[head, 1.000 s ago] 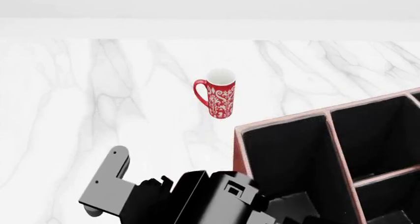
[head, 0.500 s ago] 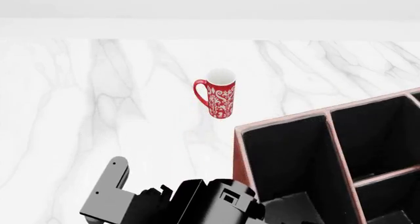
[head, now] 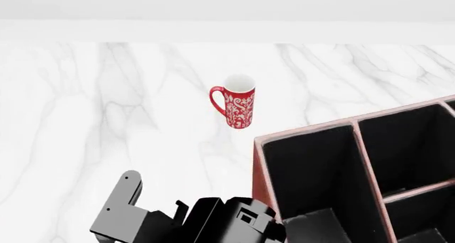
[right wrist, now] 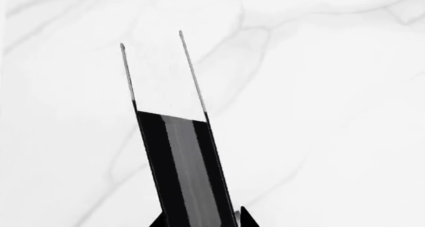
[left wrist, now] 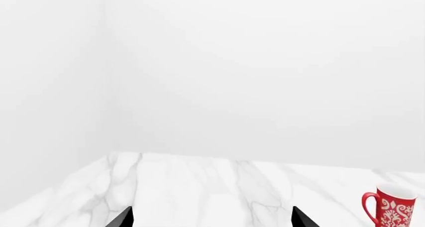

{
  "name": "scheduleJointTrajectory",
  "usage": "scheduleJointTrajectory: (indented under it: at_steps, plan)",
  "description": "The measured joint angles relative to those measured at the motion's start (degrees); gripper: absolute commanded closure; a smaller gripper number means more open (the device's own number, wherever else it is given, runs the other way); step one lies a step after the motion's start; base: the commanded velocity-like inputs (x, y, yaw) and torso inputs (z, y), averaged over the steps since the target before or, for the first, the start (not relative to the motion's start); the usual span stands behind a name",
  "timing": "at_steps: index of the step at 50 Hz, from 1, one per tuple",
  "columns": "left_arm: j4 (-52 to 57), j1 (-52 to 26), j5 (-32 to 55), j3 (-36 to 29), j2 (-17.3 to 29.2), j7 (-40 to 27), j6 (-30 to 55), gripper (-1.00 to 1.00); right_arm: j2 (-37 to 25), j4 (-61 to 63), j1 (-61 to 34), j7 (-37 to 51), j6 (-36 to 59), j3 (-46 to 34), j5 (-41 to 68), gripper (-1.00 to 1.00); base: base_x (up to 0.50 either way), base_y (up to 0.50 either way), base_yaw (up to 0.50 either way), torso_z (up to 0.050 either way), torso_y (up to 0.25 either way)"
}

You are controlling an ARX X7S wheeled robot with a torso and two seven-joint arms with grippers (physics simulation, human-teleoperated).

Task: Pick up the book and place it in the left compartment of the caddy.

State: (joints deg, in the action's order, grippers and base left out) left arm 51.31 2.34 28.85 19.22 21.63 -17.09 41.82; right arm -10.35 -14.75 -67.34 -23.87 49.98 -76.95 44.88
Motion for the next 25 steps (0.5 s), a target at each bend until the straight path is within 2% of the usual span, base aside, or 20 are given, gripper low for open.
scheduleJointTrajectory:
  at_steps: [16, 25]
  plan:
    - [0.09, 0.27, 0.41, 0.05, 0.29, -0.3, -0.29, -1.0, 0.22, -0.83, 0.34, 0.77, -0.16, 0.52, 0.93, 1.0, 0.0, 0.0, 0.0, 0.0, 0.0]
    - [0.05, 0.3, 0.61, 0.01, 0.46, -0.51, -0.42, -1.0, 0.12, -0.4, 0.47, 3.17, 3.04, 2.48, 3.48, 1.0, 0.0, 0.0, 0.0, 0.0, 0.0]
